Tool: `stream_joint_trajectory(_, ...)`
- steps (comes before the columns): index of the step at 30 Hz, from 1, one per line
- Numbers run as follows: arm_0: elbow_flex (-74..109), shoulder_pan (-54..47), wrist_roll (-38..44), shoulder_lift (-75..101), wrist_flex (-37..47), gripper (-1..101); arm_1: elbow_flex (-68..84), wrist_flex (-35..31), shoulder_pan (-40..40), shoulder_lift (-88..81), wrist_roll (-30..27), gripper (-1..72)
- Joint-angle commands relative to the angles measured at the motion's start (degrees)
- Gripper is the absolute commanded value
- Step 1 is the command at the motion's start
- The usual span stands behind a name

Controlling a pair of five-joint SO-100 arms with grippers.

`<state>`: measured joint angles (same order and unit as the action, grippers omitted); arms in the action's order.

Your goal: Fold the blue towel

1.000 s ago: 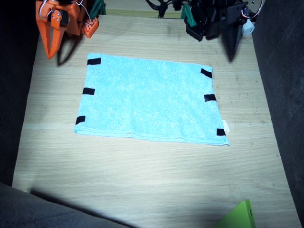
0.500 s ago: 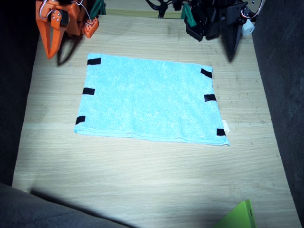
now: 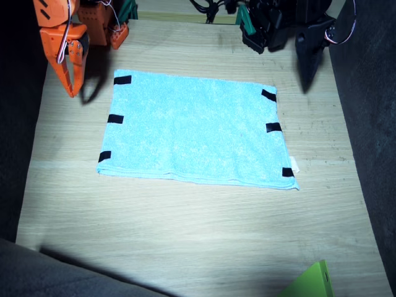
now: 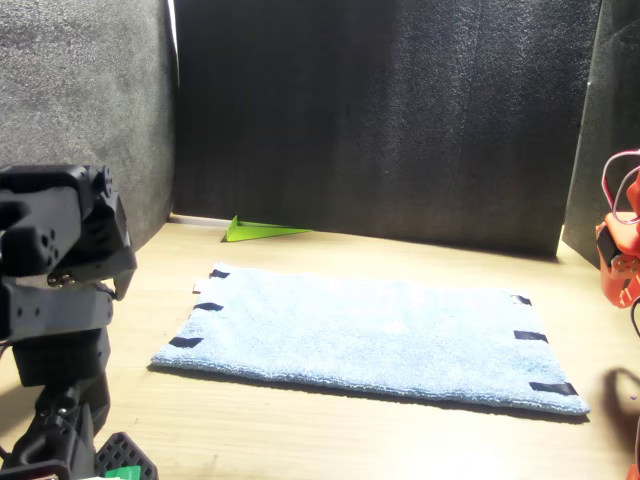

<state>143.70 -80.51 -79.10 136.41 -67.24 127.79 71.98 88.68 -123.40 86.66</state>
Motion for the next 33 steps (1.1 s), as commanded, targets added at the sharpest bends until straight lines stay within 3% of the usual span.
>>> stream_joint_trajectory(1,-2.5,1.4,0.7,-3.6,2.1,6,-1.8,5.1,1.9,-4.6,1.8,26.3)
stream_joint_trajectory(2,-2.9,1.8,0.8,-4.8,2.3,7,-1.5,5.8,1.8,-5.2,2.5,31.0)
stream_joint_trajectory(10,-6.1,4.2,2.3,-12.2,2.8,4,-15.0,12.7,2.2,10.6,6.8,28.7)
stream_joint_trajectory(20,-4.5,4.4,3.0,-10.8,4.0,2,-30.0,17.5,2.8,19.1,17.4,20.8)
stream_joint_trajectory(25,-4.2,4.5,3.1,-10.4,4.1,0,-35.4,32.3,8.1,27.3,19.1,20.5)
stream_joint_trajectory(33,-3.4,4.6,3.1,-8.9,4.2,0,-34.3,35.1,20.6,27.5,21.6,21.0)
